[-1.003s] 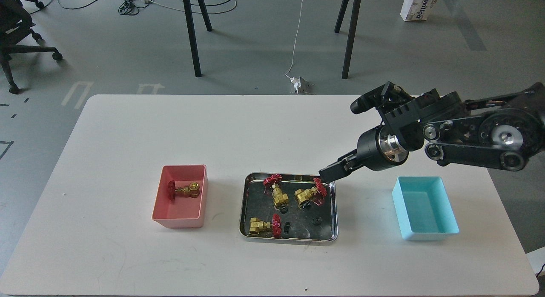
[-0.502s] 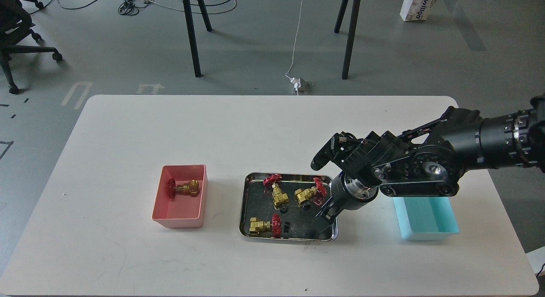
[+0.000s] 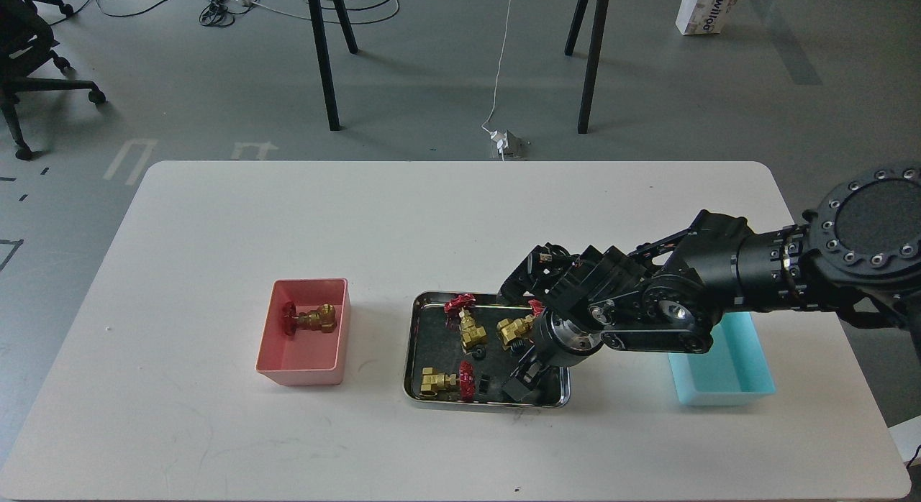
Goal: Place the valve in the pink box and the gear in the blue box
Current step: 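Lower the right gripper onto a brass fitting in the tray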
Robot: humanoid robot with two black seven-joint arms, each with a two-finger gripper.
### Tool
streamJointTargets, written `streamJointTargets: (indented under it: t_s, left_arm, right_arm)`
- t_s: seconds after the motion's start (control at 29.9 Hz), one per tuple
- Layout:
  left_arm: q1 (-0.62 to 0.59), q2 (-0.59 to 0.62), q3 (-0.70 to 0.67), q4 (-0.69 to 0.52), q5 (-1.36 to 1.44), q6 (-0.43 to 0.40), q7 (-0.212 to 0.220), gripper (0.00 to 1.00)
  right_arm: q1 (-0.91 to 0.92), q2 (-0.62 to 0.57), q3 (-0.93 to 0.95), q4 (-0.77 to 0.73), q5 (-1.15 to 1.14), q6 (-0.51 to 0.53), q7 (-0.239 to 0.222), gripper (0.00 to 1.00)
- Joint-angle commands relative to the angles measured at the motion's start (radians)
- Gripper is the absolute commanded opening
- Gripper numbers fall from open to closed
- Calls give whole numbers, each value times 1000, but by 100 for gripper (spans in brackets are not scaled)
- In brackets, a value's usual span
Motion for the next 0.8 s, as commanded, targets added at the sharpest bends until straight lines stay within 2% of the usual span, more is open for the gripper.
streamJointTargets:
  t_s: [0.0,0.13,0.3,0.57,0.77]
  left_arm:
    - [-3,-11,3,-3,-3,2,-3,95]
    - [-6,-17,3,-3,-4,0,-3,95]
    - [-9,-20,2,-3,-4,1,-1,95]
    - [-14,-16,2,-3,-6,0,-1,95]
    - [-15,-10,2,-3,-8,0,-1,95]
  right_arm:
    - [-7,0,-1,-4,0,0,0,89]
    - [-18,0,-1,-6,0,0,2,87]
    - [-24,0,-17,-24,0,0,2,79]
    - [-41,0,-21,-62,4,-1,2,76]
    - [-48,0,-21,-64,6,-1,2,68]
